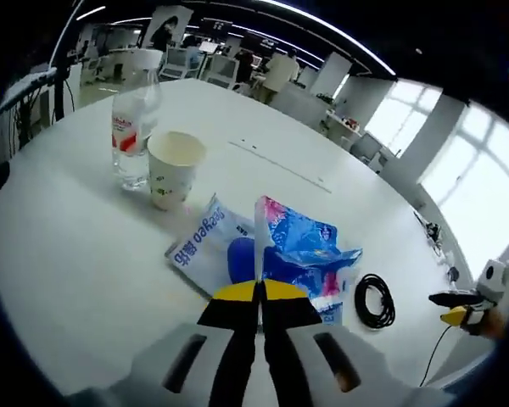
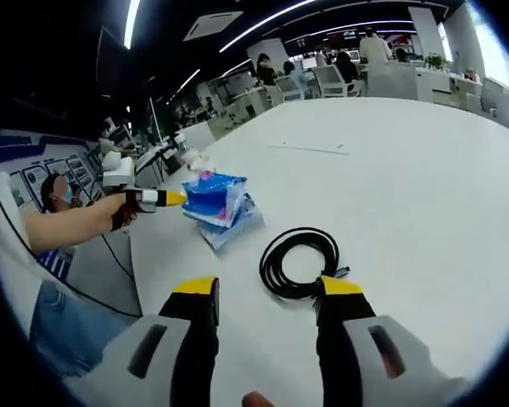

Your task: Arrange the tabletop items into an orderly group along one side of the table until the central work area is clear of visible clutter.

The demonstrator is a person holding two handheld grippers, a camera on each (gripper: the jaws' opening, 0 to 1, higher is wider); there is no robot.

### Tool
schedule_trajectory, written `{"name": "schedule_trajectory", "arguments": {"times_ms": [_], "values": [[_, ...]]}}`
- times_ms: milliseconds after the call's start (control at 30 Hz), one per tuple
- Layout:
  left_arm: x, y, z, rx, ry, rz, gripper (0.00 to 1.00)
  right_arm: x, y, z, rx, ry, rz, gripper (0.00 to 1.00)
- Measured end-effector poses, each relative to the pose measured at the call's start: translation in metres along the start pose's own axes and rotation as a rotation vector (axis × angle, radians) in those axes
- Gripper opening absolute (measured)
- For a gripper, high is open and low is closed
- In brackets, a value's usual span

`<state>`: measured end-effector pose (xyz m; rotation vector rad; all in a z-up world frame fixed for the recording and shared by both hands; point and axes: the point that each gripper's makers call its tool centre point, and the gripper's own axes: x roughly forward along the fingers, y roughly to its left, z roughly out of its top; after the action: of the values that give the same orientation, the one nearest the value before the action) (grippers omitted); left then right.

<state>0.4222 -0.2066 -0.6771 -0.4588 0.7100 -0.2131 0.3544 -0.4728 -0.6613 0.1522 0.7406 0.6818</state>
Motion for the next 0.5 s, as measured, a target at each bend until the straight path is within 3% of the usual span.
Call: {"name": "schedule_trajectory", "arguments": {"times_ms": [200,500], "values": [[-0.009,-0.028,0.0,-0.037,-0.024,-0.062,0.0,0.017,0.007,0.014,0.023,-0.024,0.021,0.43],[-0.016,-0.06,-0.011,-0.053,0.001,-0.138,0.0,0.026,0.017,0.022,0.04,-0.053,0.025,0.43]]}}
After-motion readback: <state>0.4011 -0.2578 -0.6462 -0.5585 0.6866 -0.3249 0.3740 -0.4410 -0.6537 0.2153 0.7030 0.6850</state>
